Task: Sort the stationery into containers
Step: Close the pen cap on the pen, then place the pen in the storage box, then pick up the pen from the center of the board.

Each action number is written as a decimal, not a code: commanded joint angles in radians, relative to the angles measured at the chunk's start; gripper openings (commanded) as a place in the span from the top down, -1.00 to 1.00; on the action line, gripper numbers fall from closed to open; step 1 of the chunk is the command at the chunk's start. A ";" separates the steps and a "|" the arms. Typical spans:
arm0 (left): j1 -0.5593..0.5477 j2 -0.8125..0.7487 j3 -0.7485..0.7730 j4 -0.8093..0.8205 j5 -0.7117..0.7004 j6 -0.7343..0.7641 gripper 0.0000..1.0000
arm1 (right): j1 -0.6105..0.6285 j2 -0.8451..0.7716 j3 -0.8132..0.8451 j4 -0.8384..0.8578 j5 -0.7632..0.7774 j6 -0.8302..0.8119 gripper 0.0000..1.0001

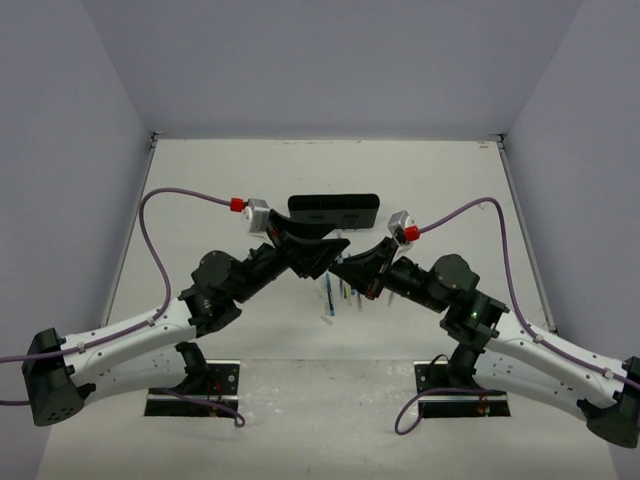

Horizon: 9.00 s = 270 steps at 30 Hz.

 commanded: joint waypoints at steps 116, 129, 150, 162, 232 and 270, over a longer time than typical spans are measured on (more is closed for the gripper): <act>0.380 0.661 0.083 0.413 -0.391 0.281 0.09 | -0.107 -0.017 -0.114 -0.323 0.129 0.055 -0.74; 0.266 0.176 0.465 -0.769 -0.518 0.042 -1.00 | -0.097 0.388 0.179 -0.704 0.408 0.195 -0.31; 0.252 -0.338 0.110 -1.248 -0.462 -0.051 -1.00 | -0.424 0.554 0.136 -0.719 0.394 0.231 0.54; 0.251 -0.332 0.107 -1.233 -0.449 -0.040 -1.00 | -0.402 0.530 0.121 -0.655 0.277 0.239 0.71; 0.095 0.227 0.130 -1.065 -0.515 -0.414 -0.81 | -0.179 0.498 0.430 -0.877 0.381 0.195 1.00; -0.036 0.850 0.491 -1.323 -0.580 -0.985 0.40 | -0.204 0.346 0.245 -0.790 0.362 0.134 1.00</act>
